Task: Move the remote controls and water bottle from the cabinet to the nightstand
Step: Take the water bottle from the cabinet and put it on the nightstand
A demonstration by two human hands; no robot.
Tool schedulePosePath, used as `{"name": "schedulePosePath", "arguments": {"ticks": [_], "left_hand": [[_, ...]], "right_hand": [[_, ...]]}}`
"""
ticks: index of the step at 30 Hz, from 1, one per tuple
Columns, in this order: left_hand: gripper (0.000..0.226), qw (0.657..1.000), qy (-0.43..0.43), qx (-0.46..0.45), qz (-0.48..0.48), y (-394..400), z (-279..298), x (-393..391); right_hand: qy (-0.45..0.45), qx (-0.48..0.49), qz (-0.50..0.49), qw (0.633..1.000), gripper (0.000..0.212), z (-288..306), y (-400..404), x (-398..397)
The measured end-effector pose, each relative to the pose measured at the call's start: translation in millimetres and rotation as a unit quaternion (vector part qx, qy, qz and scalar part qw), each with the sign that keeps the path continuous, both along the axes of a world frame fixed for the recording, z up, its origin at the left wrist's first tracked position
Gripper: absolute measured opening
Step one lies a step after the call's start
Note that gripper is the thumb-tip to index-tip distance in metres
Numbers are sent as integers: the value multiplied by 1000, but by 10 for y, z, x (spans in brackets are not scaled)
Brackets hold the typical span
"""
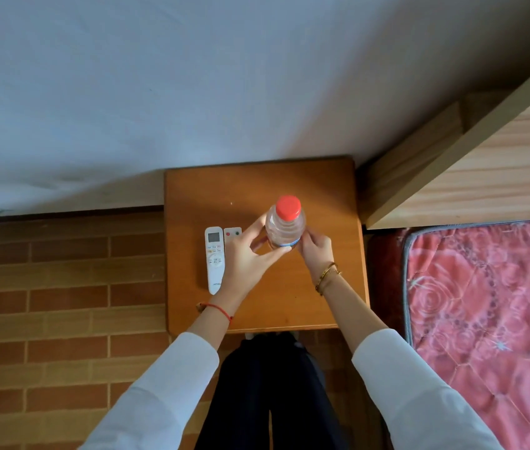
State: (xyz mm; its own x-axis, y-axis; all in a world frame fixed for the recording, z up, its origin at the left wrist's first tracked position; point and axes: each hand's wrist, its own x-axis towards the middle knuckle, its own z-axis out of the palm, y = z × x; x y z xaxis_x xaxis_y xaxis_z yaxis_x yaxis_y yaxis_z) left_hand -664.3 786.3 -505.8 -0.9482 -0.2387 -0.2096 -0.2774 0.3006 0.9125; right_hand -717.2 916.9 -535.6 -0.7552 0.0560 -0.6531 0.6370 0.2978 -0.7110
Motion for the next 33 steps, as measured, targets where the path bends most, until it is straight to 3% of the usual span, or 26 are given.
{"name": "schedulePosePath", "arguments": {"ticks": [6,18,21,23,33], "left_hand": [[69,1000,6,-11,0,20,-138,42],[69,1000,3,-5,17,55,-264,178],[71,1000,-12,-20,-3,25,-257,197],[72,999,-22,-45,-19,9,-233,208],[69,964,-111,-224,-94,-274,265,461]], "right_hand": [[58,45,16,997,45,-166,-23,62],[80,35,62,994,42,-294,16,166],[78,35,71,994,31,-268,31,193],[68,43,91,993,25,-216,41,203],[24,213,286,934,46,334,347,373]]}}
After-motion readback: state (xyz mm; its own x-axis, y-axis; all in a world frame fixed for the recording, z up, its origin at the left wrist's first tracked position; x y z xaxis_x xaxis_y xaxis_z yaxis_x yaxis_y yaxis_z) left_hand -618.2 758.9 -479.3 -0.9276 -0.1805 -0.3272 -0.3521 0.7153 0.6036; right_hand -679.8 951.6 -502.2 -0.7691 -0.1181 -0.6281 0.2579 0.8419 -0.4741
